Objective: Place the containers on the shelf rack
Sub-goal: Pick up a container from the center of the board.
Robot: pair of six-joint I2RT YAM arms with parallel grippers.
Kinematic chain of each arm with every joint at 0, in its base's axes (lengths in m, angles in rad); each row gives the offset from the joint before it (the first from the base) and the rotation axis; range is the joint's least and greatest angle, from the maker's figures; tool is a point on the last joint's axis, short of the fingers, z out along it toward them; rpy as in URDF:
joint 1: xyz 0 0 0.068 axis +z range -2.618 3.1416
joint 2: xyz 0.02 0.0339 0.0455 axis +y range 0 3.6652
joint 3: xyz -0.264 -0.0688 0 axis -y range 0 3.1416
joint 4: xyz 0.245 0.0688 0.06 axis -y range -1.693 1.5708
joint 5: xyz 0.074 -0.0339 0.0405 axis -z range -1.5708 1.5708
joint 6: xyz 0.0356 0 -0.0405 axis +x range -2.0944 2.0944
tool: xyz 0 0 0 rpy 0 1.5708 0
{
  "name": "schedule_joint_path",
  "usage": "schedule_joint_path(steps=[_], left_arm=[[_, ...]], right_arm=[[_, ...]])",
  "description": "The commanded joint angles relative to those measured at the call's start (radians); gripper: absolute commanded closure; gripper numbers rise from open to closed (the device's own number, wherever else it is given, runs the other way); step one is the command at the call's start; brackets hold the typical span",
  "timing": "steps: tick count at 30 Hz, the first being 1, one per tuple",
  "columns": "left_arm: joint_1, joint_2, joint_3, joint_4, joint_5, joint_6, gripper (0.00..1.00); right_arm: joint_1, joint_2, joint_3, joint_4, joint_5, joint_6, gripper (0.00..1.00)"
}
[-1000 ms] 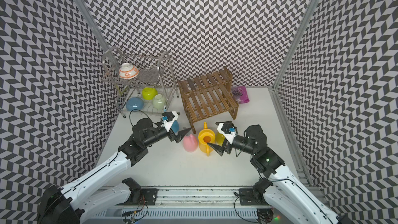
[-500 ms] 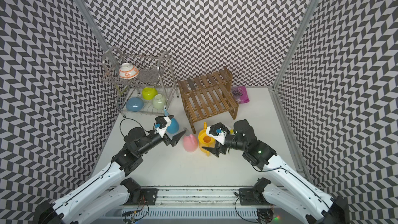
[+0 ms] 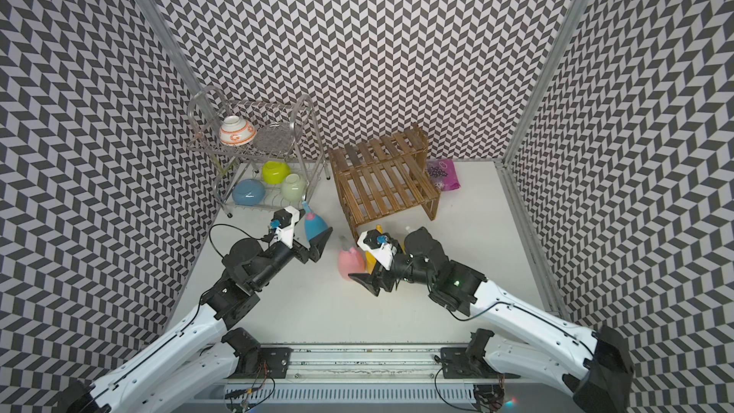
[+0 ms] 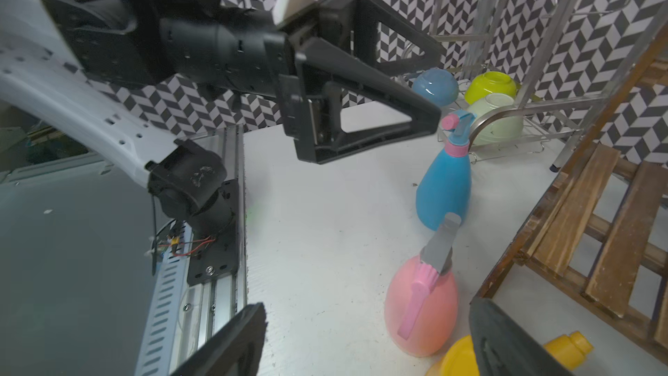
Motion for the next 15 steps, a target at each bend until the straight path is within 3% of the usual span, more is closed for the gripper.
schedule_joint_path(steps=[1, 10, 15], left_arm=[[-0.003, -0.031, 0.036, -0.004, -0.09, -0.082, 0.04], [-0.003, -0.103, 0.019, -0.049, -0.092, -0.071, 0.04], [-0.003, -0.141, 0.02, -0.081, -0.071, -0.058, 0.04]], right_arm=[[0.016, 0.063, 0.017, 0.106, 0.151, 0.133, 0.13], [0.055, 0.245, 0.111, 0.055, 0.244, 0.202, 0.36], [0.067, 0.275, 0.127, 0.073, 0.266, 0.2, 0.49]])
